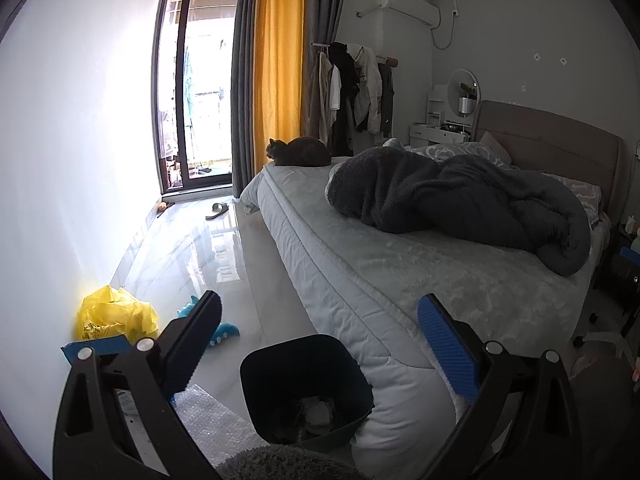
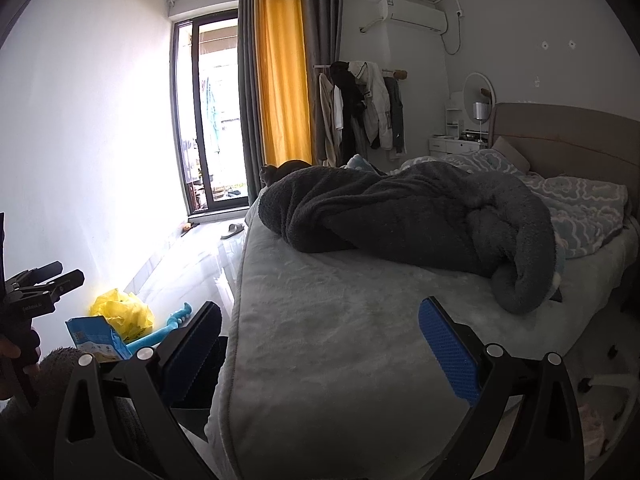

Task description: Collect trash

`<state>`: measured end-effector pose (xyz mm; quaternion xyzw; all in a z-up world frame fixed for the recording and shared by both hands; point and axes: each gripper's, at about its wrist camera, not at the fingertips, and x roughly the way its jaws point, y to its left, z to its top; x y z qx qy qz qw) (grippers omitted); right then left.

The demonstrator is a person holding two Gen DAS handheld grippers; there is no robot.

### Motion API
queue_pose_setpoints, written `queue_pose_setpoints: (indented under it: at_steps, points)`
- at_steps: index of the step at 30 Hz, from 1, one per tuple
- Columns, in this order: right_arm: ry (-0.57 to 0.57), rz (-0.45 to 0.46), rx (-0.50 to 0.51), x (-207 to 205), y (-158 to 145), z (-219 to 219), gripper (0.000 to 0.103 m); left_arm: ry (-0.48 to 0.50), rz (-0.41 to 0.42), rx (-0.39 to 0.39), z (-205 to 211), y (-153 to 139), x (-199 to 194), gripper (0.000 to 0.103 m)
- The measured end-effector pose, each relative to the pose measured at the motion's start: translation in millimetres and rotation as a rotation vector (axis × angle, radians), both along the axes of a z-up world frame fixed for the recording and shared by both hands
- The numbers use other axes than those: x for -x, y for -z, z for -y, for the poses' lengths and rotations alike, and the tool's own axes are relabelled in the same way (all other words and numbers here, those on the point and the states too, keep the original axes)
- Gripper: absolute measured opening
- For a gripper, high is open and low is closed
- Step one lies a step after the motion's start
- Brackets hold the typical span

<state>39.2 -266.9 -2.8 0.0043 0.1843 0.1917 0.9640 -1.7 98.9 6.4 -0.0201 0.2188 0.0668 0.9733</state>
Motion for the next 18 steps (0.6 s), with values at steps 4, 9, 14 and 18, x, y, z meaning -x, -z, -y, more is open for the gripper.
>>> queue_pose_setpoints:
  at_steps: [4, 9, 14, 18]
  points:
    - [-0.001, -0.001, -0.004, -1.1, 0.8, 0.6, 0.1, -0.003, 0.0, 0.004, 0.2, -0.3, 1.5, 0.1]
    - [0.0, 0.0, -0.002, -0.7, 0.7, -0.5, 0.1, -0.003, -0.001, 0.002, 0.1, -0.5, 2.0, 0.1]
    - [0.001, -0.001, -0.001, -0.7, 0.7, -0.7, 0.1, -0.004, -0.002, 0.003, 0.2, -1.4, 0.9, 0.1]
    - [0.001, -0.001, -0.001, -0.6, 0.7, -0.8, 0.1, -0.005, -0.003, 0.006, 0.3, -1.3, 0.5, 0.1]
